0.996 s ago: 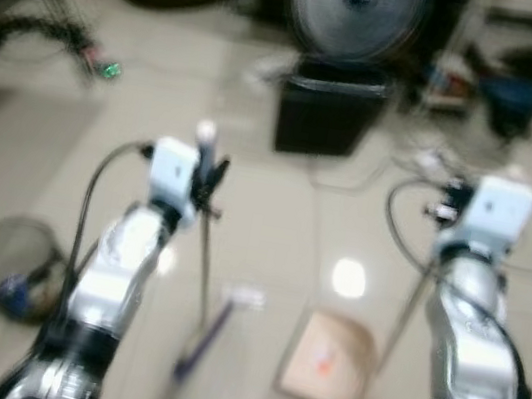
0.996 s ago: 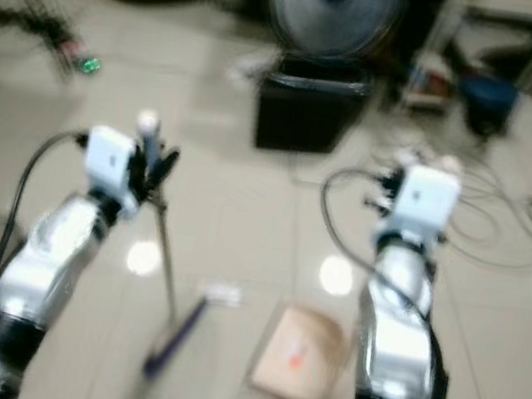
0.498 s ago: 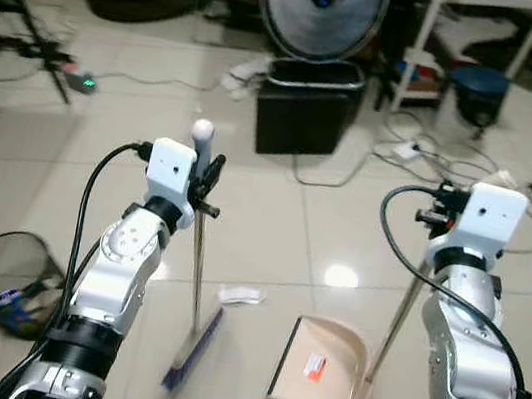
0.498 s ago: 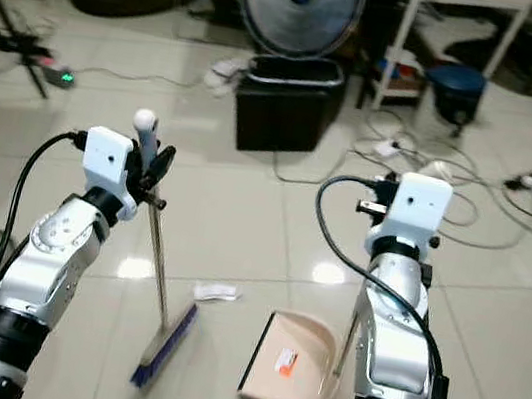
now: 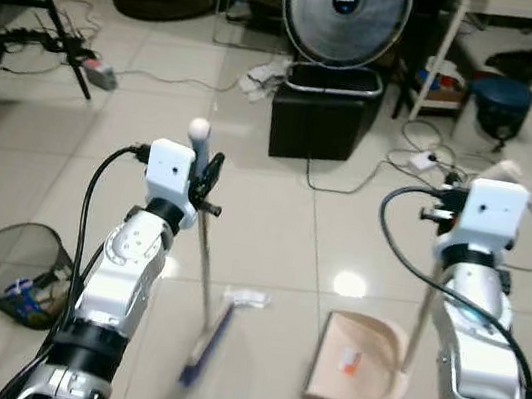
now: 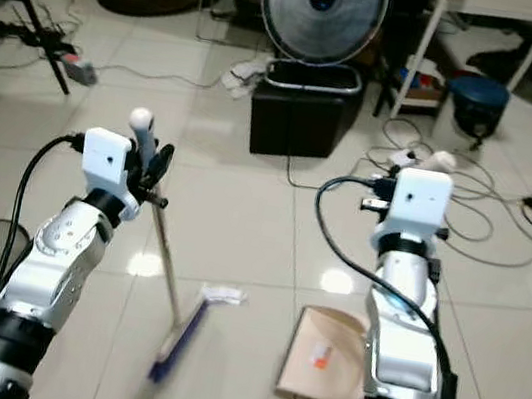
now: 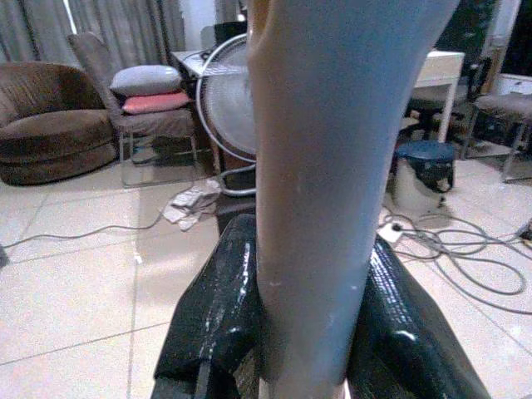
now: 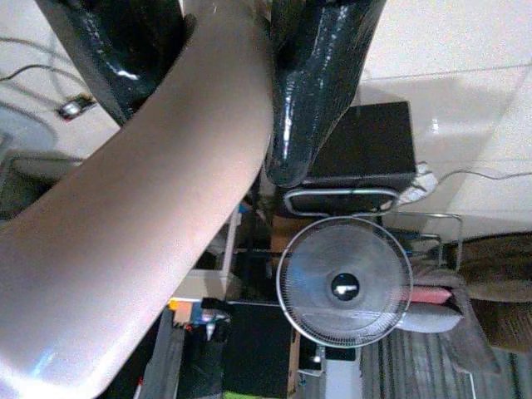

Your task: Sweep floor

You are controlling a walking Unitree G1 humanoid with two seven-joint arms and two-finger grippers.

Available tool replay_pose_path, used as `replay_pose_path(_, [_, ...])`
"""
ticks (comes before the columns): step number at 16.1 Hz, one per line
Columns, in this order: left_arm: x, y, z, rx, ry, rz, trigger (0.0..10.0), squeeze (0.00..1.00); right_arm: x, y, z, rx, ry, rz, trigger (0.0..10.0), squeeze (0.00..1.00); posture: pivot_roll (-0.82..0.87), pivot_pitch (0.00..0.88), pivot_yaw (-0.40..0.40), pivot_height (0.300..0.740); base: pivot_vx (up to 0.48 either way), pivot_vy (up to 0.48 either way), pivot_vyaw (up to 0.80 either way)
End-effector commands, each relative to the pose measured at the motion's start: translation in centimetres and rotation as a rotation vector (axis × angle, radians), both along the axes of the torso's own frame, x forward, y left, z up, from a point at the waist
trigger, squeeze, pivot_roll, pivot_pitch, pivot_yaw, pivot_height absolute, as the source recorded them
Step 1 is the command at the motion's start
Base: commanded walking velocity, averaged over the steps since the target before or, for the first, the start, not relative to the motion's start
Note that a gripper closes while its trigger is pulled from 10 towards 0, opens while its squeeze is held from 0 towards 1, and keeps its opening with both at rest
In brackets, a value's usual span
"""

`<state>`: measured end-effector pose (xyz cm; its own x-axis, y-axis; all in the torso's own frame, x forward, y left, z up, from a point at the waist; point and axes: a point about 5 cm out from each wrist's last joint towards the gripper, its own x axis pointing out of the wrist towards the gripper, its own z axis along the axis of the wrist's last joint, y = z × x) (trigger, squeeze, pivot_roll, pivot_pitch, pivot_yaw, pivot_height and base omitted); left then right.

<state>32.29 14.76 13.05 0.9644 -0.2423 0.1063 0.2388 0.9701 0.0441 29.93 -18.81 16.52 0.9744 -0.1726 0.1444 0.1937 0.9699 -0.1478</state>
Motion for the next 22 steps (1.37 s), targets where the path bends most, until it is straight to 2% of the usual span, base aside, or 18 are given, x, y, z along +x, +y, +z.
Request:
replay_pose_path(1, [0.1,0.6,1.1,0.010,-0.057,0.024,10.0,0.00,0.2,0.3,1.0,0.022,-0.059,0.017,10.0,0.00,-0.04,0.092,0.046,0.740,0.446,0.000,0.00])
replay_pose_path(5, [-0.2,0.8,1.1,0.021,-0.069,0.038,10.0,0.00,0.6,0.7,0.8,0.030,-0.052,0.042,10.0,0.00,-0.03,0.089,0.021,0.740,0.447,0.000,0.00])
replay_pose_path(9, [-0.4,0.9,1.2,0.032,-0.076,0.038,10.0,0.00,0.5,1.0,0.5,0.038,-0.052,0.050,10.0,0.00,-0.02,0.091,0.031,0.740,0.457,0.000,0.00])
replay_pose_path(18, [-0.3,0.8,1.4,0.045,-0.071,0.017,10.0,0.00,0.3,0.5,0.1,0.041,-0.051,0.027,10.0,0.00,-0.02,0.116,0.059,0.740,0.465,0.000,0.00])
replay_pose_path(19, [-0.3,0.9,1.4,0.029,-0.076,0.027,10.0,0.00,0.3,0.4,0.0,0.041,-0.052,0.026,10.0,0.00,-0.02,0.116,0.059,0.740,0.000,0.000,0.00])
replay_pose_path(22, [-0.2,1.7,1.3,0.050,-0.064,0.054,10.0,0.00,0.2,0.1,-0.1,0.032,-0.060,0.014,10.0,0.00,-0.02,0.135,0.067,0.740,0.000,0.000,0.00])
